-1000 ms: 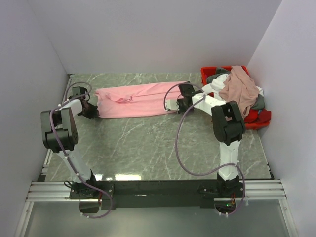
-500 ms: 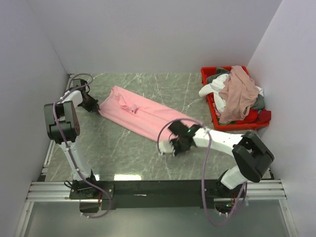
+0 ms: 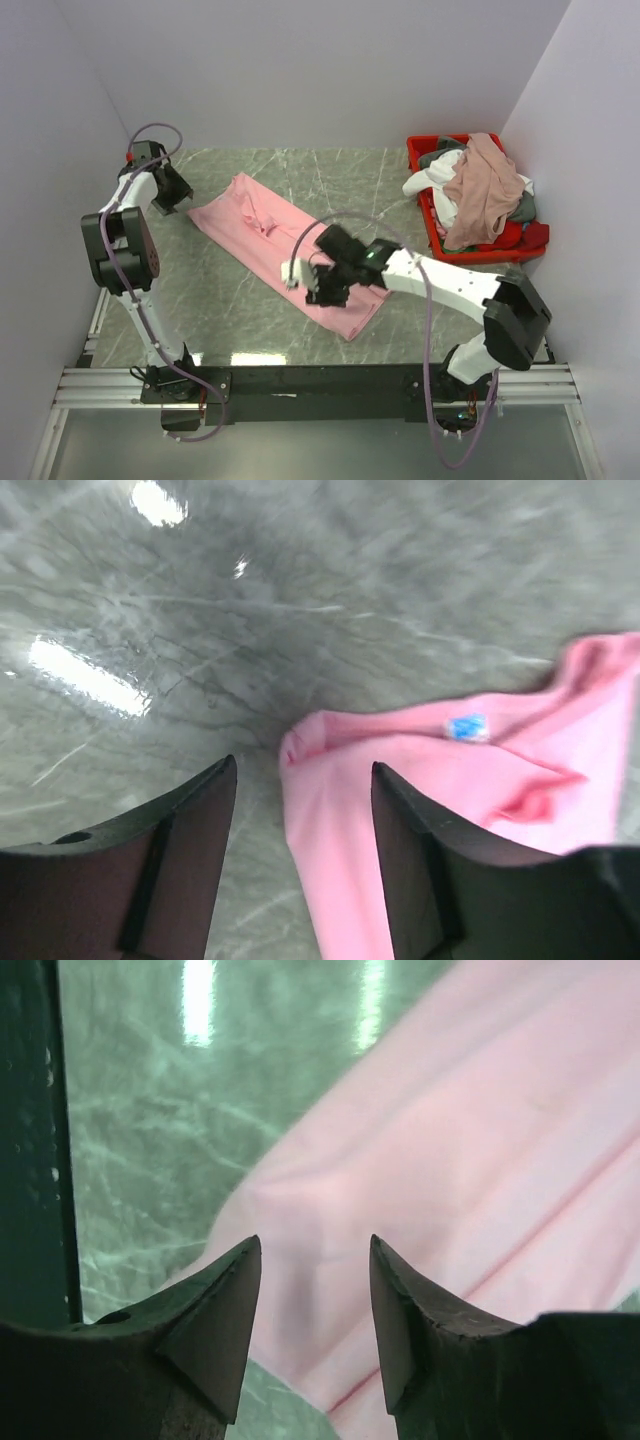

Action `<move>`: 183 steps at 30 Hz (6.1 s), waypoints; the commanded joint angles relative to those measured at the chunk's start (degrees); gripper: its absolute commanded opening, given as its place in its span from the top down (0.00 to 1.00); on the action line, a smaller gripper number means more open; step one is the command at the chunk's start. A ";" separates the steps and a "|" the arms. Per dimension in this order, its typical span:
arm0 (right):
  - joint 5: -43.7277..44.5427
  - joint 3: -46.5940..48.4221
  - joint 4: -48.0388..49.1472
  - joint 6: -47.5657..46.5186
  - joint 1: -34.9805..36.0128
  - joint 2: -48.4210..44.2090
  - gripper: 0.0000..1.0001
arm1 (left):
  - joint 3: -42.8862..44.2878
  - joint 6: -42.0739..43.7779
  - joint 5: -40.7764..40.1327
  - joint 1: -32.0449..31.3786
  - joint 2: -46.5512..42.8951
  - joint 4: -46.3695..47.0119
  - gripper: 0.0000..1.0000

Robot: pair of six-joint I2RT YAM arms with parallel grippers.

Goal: Fold and stack the t-shirts
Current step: Fold the tshirt

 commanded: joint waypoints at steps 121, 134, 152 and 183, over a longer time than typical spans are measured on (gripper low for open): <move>-20.12 14.04 -17.15 2.04 -39.85 17.54 0.53 | 38.18 -12.97 26.41 -0.04 33.51 -3.88 0.93; -6.77 -8.47 10.78 -14.66 -0.93 -4.27 0.37 | 20.84 -2.17 15.30 1.10 4.19 5.44 0.32; 9.05 -8.39 24.42 -9.23 11.84 7.06 0.44 | -25.05 0.99 16.16 5.94 -44.51 7.56 0.24; 1.71 -2.77 12.41 -8.60 9.40 -3.54 0.49 | -53.18 -5.68 31.71 5.94 -56.57 18.44 0.25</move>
